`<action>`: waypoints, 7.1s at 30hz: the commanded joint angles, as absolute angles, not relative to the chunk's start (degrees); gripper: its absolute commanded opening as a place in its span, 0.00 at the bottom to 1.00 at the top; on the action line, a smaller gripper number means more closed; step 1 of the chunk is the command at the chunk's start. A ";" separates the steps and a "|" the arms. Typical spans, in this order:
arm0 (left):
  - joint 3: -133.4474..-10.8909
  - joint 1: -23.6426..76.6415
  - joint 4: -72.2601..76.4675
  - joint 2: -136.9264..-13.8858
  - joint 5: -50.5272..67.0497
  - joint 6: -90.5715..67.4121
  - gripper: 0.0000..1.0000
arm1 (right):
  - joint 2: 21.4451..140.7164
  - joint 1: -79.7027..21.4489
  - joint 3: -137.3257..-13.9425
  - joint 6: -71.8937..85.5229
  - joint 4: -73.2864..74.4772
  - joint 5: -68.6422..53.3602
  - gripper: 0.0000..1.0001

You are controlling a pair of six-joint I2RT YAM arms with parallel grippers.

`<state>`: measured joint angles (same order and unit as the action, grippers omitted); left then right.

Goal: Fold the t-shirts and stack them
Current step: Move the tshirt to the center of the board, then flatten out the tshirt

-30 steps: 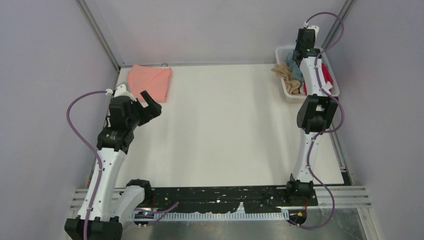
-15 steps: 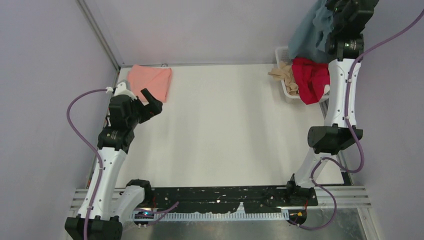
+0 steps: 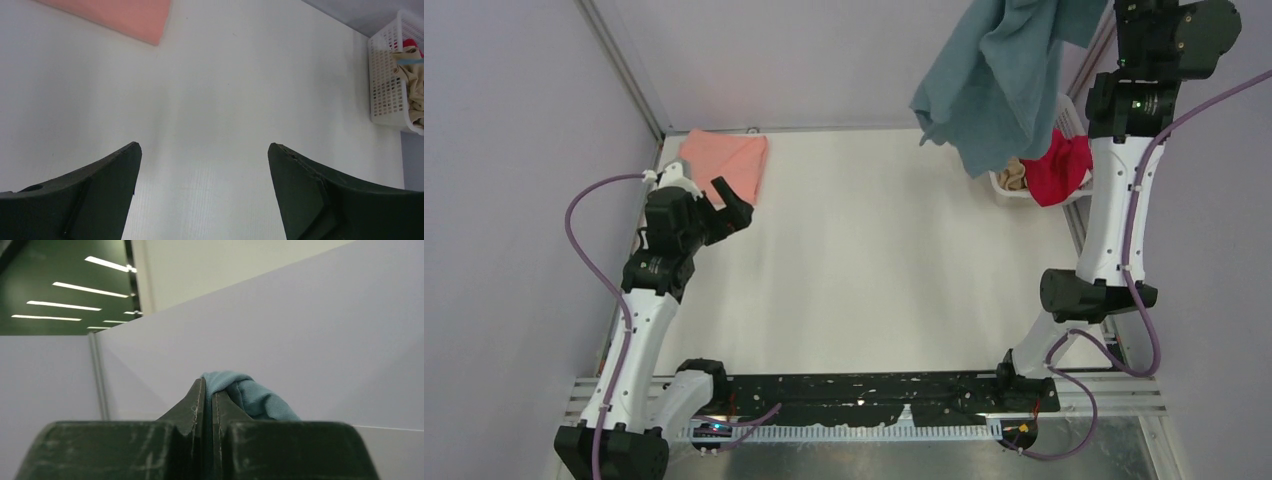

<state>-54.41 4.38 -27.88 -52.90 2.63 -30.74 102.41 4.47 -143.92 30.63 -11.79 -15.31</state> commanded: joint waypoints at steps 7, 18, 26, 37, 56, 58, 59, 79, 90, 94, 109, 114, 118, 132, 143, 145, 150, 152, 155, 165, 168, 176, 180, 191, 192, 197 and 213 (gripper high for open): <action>-55.84 4.22 -31.78 -47.63 0.81 -27.72 0.99 | 89.93 -18.98 -131.21 31.07 -5.26 -32.81 0.05; -54.54 4.22 -38.32 -45.80 -3.09 -29.79 0.99 | 75.76 -18.37 -100.44 22.04 27.93 12.64 0.05; -53.73 4.27 -36.95 -52.60 1.58 -30.52 0.99 | 79.61 2.09 -79.04 22.13 33.38 5.13 0.42; -60.69 4.34 -28.20 -71.20 14.53 -31.74 0.99 | 79.89 -16.25 -77.51 14.65 34.71 16.83 0.95; -60.39 4.66 -26.20 -78.79 17.54 -32.79 0.99 | 108.83 -27.25 -82.86 22.61 28.21 18.64 0.99; -60.24 4.66 -26.28 -79.00 17.50 -32.87 0.99 | 110.98 -27.29 -84.28 21.83 27.62 16.92 0.97; -60.32 4.67 -26.35 -79.09 17.46 -32.89 0.99 | 112.10 -27.36 -84.72 20.84 27.30 15.75 0.96; -58.39 4.39 -32.18 -77.91 8.59 -30.81 0.99 | 99.55 -43.45 -63.55 2.26 25.69 -13.89 0.85; -51.75 4.41 -33.12 -80.28 9.54 -33.25 0.99 | 83.73 -43.72 -62.47 10.95 23.79 -4.05 0.97; -49.86 4.39 -33.35 -81.40 6.19 -33.04 0.99 | 75.75 -37.37 -58.53 18.86 20.44 0.96 0.98; -55.91 5.24 -30.45 -94.03 9.40 -37.40 0.58 | 52.04 -9.09 -37.58 38.55 27.66 15.71 0.95; -55.05 5.45 -27.85 -94.96 13.32 -37.33 0.00 | 52.46 -5.27 -37.17 40.04 30.52 15.54 0.95; -53.99 5.57 -26.09 -93.00 14.86 -36.69 0.00 | 53.41 -4.20 -37.25 39.25 31.84 16.05 0.95; -54.26 5.46 -26.76 -84.09 13.63 -34.39 0.00 | 70.22 -2.64 -34.97 36.41 24.21 19.66 0.74; -59.95 4.40 -21.16 -72.95 11.00 -35.60 0.00 | 67.72 -2.63 -44.32 27.12 20.55 17.63 0.06; -61.87 4.27 -17.48 -68.53 9.39 -35.72 0.00 | 63.01 -2.65 -49.27 24.02 21.00 16.97 0.06; -75.04 3.47 -21.44 -63.11 3.29 -31.61 0.00 | 56.35 -2.63 -62.70 18.11 21.80 11.94 0.05; -79.73 3.05 -21.93 -61.55 1.20 -30.04 0.00 | 55.44 -2.64 -67.80 16.46 21.69 11.76 0.05; -86.53 2.38 -23.33 -59.70 -2.58 -27.48 0.00 | 54.44 -2.57 -75.19 13.20 20.73 12.35 0.05; -96.12 1.92 -25.25 -53.35 -12.15 -19.08 0.00 | 52.43 -2.62 -89.69 6.65 22.86 11.75 0.05; -93.25 1.89 -25.19 -49.53 -12.25 -18.44 0.00 | 49.37 -2.59 -90.36 6.44 24.61 10.92 0.05; -83.30 1.89 -30.74 -46.91 -13.37 -22.67 0.00 | 51.46 -2.64 -92.84 9.79 35.46 13.83 0.06; -76.48 1.38 -35.99 -53.76 -14.04 -26.23 0.00 | 59.98 -2.63 -92.25 10.86 42.48 16.35 0.06; -65.41 -1.91 -29.17 -85.26 1.12 -30.42 0.00 | 94.10 -2.51 -83.71 16.25 39.04 15.77 0.12; -65.84 -1.95 -29.06 -88.76 2.20 -30.29 0.00 | 97.02 -2.58 -83.77 16.59 38.24 15.88 0.14; -68.45 -2.04 -29.80 -94.82 4.67 -30.85 0.00 | 99.75 -3.58 -83.60 16.27 35.96 15.97 0.60; -66.56 -1.99 -29.32 -92.18 7.42 -33.55 0.00 | 68.79 -35.70 -61.18 7.40 41.67 -8.16 0.95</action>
<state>-66.83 -1.69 -31.09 -95.66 4.82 -31.64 72.01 -29.17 -70.24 11.20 41.76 13.78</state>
